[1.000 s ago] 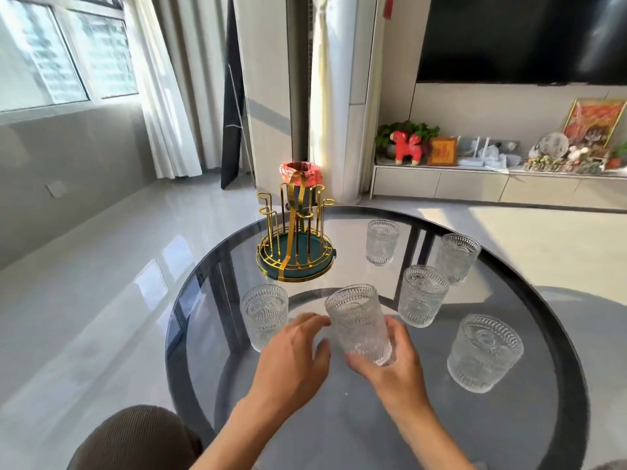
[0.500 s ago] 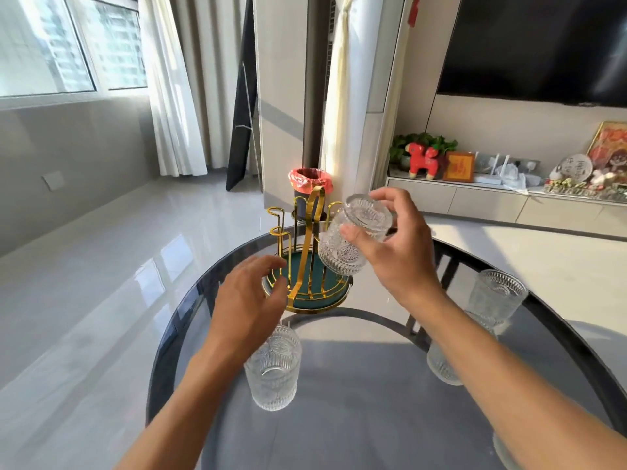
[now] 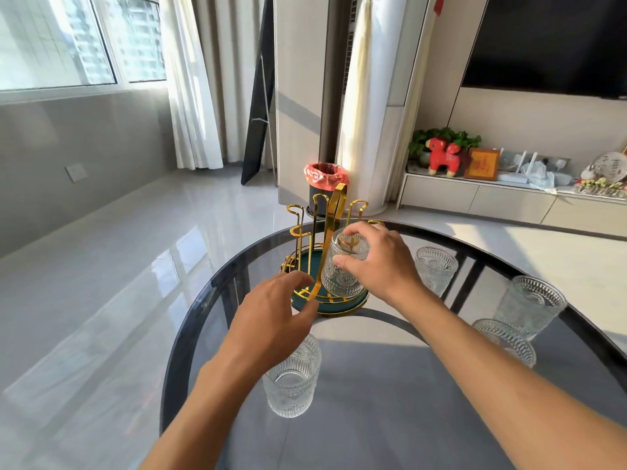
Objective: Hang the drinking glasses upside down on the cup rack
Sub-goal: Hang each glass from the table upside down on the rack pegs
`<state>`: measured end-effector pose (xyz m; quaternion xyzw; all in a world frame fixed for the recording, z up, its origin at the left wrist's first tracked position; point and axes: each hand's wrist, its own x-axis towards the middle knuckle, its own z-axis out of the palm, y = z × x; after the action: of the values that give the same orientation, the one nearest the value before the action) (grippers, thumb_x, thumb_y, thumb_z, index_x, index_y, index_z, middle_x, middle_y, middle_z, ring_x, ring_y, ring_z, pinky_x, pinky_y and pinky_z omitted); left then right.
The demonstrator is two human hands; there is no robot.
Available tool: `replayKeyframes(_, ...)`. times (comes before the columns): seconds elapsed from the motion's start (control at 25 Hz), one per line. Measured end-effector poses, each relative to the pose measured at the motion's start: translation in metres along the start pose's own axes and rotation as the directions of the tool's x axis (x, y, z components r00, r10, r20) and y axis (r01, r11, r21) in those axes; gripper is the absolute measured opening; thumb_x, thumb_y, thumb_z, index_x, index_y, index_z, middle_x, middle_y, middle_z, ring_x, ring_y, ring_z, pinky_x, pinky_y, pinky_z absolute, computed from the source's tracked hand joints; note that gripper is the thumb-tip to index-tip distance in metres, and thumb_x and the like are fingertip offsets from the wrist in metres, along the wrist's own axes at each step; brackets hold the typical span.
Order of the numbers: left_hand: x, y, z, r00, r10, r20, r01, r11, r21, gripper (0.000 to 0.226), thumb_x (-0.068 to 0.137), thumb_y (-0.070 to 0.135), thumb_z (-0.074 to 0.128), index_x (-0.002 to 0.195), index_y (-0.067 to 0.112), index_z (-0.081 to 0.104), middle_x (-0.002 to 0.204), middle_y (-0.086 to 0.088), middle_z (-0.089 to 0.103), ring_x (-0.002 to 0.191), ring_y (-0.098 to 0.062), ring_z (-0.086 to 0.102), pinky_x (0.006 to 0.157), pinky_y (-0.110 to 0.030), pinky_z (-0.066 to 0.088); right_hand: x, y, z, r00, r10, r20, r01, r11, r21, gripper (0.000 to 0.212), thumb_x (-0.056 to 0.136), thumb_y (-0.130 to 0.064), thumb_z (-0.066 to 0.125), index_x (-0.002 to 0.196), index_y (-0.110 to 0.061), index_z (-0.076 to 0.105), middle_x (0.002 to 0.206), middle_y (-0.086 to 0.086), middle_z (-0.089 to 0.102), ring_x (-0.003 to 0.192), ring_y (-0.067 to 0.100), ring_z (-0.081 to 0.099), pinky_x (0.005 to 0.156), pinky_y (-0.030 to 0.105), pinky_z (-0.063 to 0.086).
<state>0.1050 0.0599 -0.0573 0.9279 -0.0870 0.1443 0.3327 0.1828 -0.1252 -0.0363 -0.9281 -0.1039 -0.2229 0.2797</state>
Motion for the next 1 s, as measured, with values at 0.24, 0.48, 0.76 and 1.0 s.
replayKeyframes(0.24,0.001,-0.012,-0.013,0.930,-0.014,0.367,0.005,1.000,0.025,0.062,0.073,0.070,0.060,0.126,0.040,0.053,0.129,0.013,0.059,0.114,-0.011,0.056,0.095,-0.035,0.048,0.001,0.002,-0.001,0.990,0.065,0.128,-0.065,0.998,-0.010,0.044,0.076,-0.048,0.068,0.115,-0.030,0.057,0.120,0.005,0.060,0.110,0.030,0.050,0.076,0.033,0.039)
replayKeyframes(0.48,-0.010,-0.013,-0.014,0.791,-0.027,0.611,-0.075,0.987,0.140,0.092,0.059,0.061,0.079,0.139,0.046,0.036,0.141,0.012,0.049,0.124,-0.013,0.048,0.099,-0.027,0.038,-0.062,-0.007,-0.010,0.979,0.192,-0.063,-0.169,0.947,0.274,0.044,0.081,-0.036,0.066,0.121,-0.027,0.051,0.123,-0.004,0.054,0.104,0.014,0.053,0.083,0.034,0.045)
replayKeyframes(0.76,-0.016,0.008,-0.021,0.948,0.152,0.279,-0.175,0.983,0.059,0.057,0.057,0.051,0.078,0.110,0.036,0.064,0.104,0.010,0.069,0.093,-0.011,0.062,0.083,-0.034,0.055,-0.149,-0.028,-0.007,0.496,0.431,0.754,-0.859,0.116,0.499,0.041,0.086,-0.053,0.056,0.112,-0.021,0.055,0.088,0.013,0.076,0.064,0.029,0.066,0.046,0.030,0.048)
replayKeyframes(1.0,-0.026,0.049,-0.012,0.838,0.544,0.042,-0.528,0.828,-0.191,0.055,0.072,0.054,0.076,0.120,0.033,0.058,0.122,0.019,0.057,0.116,0.001,0.053,0.094,-0.013,0.042,-0.123,-0.033,-0.040,0.536,0.330,0.777,-0.715,-0.312,0.626,0.048,0.082,-0.057,0.059,0.113,-0.021,0.055,0.095,0.023,0.063,0.061,0.030,0.066,0.049,0.034,0.054)
